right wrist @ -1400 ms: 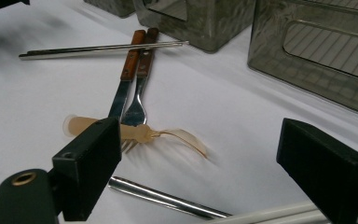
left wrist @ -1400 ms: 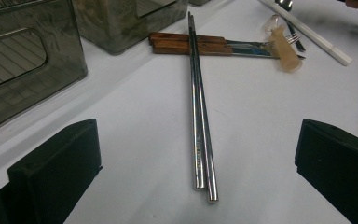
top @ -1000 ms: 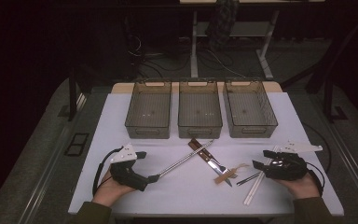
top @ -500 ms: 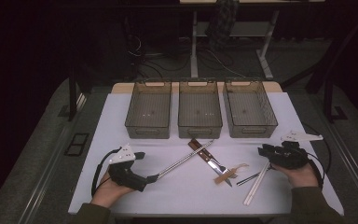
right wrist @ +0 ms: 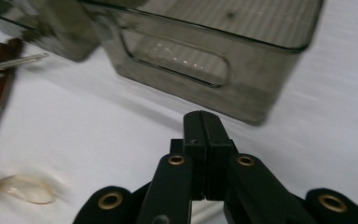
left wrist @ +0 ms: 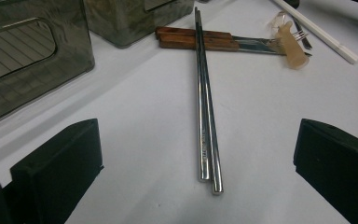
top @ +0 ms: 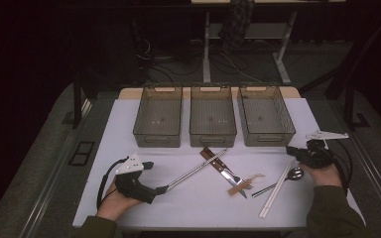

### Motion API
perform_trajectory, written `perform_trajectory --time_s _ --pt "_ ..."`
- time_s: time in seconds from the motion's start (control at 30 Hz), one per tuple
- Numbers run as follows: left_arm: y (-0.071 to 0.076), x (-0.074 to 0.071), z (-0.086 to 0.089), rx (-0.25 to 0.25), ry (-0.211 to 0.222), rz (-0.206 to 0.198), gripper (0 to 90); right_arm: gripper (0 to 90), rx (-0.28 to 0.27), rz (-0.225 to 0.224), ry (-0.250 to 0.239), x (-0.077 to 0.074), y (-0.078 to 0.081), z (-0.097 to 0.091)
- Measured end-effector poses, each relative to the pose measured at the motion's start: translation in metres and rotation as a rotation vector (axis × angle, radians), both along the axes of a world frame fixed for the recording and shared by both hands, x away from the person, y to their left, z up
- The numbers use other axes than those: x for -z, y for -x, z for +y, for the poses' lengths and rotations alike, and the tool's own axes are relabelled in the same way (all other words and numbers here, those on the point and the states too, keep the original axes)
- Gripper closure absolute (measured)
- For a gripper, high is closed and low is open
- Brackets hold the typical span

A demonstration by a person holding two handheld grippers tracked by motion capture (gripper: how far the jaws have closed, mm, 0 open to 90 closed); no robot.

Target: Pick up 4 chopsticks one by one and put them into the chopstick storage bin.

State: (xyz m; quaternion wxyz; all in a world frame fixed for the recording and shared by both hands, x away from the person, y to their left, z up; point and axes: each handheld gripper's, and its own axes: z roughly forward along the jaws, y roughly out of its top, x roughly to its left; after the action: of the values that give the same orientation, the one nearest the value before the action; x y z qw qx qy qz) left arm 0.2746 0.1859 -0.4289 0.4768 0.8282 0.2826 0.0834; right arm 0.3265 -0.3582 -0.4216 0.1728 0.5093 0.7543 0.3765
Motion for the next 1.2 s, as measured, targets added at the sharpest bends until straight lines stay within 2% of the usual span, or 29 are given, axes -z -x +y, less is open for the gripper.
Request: perform_trajectory --time_s 0.17,0.3,0.43,0.63,1.2 --pt "0.000 0.000 -0.001 0.003 -0.001 -0.002 0.0 89.2 0.042 0.006 0.019 0.003 0.002 -0.013" --pt "0.000 0.001 -0.001 0.004 0.000 -0.001 0.0 89.2 0.079 0.042 0.028 0.011 -0.001 -0.023" --pt "0.000 0.000 -0.001 0.002 0.000 -0.002 0.0 89.2 0.100 0.054 0.034 0.014 -0.004 -0.027" --pt "-0.001 0.000 -0.001 0.001 -0.004 0.000 0.0 89.1 0.092 0.087 0.062 0.021 -0.005 -0.028" --pt "-0.002 0.001 -0.002 0.005 -0.009 0.002 0.0 89.2 0.082 0.108 0.073 0.023 -0.003 -0.024"
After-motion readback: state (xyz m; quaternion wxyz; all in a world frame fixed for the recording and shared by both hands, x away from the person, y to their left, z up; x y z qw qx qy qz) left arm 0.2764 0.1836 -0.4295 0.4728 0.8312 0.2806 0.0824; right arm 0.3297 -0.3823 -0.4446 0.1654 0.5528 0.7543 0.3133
